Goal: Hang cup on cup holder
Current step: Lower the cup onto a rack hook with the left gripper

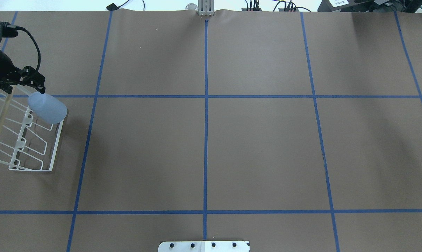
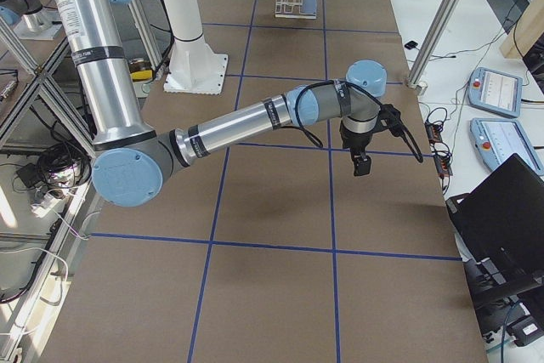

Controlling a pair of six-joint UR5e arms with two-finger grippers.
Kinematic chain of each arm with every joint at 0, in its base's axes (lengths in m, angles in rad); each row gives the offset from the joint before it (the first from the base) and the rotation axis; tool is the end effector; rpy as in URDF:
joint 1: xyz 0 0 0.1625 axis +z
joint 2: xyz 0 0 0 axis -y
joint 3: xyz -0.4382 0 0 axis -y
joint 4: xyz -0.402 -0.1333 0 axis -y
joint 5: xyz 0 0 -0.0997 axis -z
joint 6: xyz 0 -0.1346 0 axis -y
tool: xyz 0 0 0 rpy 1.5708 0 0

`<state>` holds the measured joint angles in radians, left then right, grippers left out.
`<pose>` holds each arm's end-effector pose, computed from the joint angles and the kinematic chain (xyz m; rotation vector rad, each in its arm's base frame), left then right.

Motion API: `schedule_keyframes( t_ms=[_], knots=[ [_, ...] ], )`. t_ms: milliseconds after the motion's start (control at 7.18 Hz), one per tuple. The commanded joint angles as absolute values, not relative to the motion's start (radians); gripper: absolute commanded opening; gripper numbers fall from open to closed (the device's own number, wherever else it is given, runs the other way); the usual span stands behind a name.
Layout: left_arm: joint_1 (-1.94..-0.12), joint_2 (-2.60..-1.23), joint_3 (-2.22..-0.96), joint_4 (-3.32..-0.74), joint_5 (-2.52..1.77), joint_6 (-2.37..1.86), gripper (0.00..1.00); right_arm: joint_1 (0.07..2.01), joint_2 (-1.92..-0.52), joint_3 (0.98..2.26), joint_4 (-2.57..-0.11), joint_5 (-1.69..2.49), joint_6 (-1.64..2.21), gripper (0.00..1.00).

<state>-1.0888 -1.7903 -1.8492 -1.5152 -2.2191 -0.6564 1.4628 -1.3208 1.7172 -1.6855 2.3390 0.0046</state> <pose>0.2249 -0.5421 0.4525 0.0157 0.7663 -0.0224 -0.0253 -0.6027 0.4971 0.2246 -0.7779 -0.2059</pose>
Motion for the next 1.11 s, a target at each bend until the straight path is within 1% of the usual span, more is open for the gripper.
schedule_keyframes(
  t_ms=[0, 278, 418, 696, 835, 975],
  knots=[
    [-1.092, -1.790, -1.891, -1.513, -2.221, -0.657, 0.98, 1.462, -1.321, 1.718, -1.684, 2.339, 0.005, 1.00],
    [-1.152, -1.752, -1.953, -1.509, -2.212, -0.593, 0.98, 1.463, -1.315, 1.733, -1.686, 2.333, 0.005, 1.00],
    [-1.191, -1.732, -1.944, -1.506, -2.210, -0.475, 0.98, 1.462, -1.310, 1.733, -1.689, 2.327, 0.006, 1.00],
    [-1.354, -1.652, -1.918, -1.506, -2.221, -0.187, 0.98, 1.462, -1.321, 1.729, -1.698, 2.319, 0.005, 1.00],
    [-1.440, -1.632, -1.893, -1.512, -2.268, -0.148, 0.98, 1.463, -1.342, 1.730, -1.700, 2.319, 0.005, 1.00],
    [-1.457, -1.582, -1.888, -1.519, -2.354, -0.085, 0.98, 1.497, -1.394, 1.752, -1.698, 2.319, 0.003, 1.00]
  ],
)
